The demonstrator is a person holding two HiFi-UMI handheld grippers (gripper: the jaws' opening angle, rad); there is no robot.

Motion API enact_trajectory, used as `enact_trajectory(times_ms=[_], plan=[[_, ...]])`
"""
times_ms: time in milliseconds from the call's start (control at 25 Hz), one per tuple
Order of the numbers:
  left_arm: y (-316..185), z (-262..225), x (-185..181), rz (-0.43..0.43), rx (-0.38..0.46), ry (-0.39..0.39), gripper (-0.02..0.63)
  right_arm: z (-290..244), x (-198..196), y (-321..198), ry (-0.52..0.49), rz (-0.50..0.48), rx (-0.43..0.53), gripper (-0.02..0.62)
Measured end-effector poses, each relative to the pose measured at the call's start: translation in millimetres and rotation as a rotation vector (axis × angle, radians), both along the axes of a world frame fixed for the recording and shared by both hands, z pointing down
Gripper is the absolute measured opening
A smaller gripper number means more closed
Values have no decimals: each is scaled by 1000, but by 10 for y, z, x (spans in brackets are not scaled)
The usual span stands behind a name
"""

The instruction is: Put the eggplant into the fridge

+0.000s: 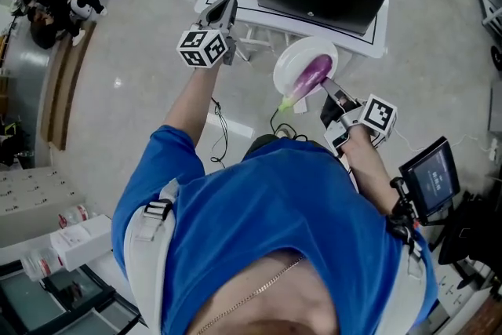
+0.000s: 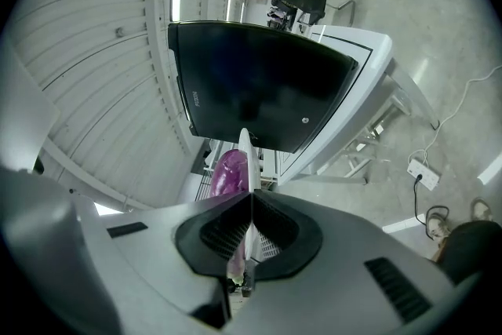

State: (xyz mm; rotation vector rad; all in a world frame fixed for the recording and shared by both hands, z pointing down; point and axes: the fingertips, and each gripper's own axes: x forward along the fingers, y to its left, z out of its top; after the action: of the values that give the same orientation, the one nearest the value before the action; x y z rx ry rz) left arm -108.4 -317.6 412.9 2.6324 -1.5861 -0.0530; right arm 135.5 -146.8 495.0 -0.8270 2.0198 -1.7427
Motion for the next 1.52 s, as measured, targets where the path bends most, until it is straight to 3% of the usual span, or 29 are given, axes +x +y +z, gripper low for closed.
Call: enact_trajectory(times_ms=[120, 320, 440, 840, 1160, 1520], plan=[[-294, 64, -68, 57, -10, -15, 9, -8, -60, -93, 11, 29, 7, 11], [-583, 161, 150, 146, -35, -55, 16, -67, 140, -117, 17, 81, 11, 11], [-805, 322, 156, 204, -58, -77, 97, -32, 105, -220, 30, 114, 7, 11], [-1339, 599, 297, 351, -81, -173, 275, 33, 133, -400, 55, 199, -20, 11], [-1432, 536, 513, 476, -60, -193, 278, 38, 172, -407, 76, 231, -39, 11], [-1444, 525, 547, 474, -67, -163, 275, 52, 178, -385, 79, 239, -45, 11]])
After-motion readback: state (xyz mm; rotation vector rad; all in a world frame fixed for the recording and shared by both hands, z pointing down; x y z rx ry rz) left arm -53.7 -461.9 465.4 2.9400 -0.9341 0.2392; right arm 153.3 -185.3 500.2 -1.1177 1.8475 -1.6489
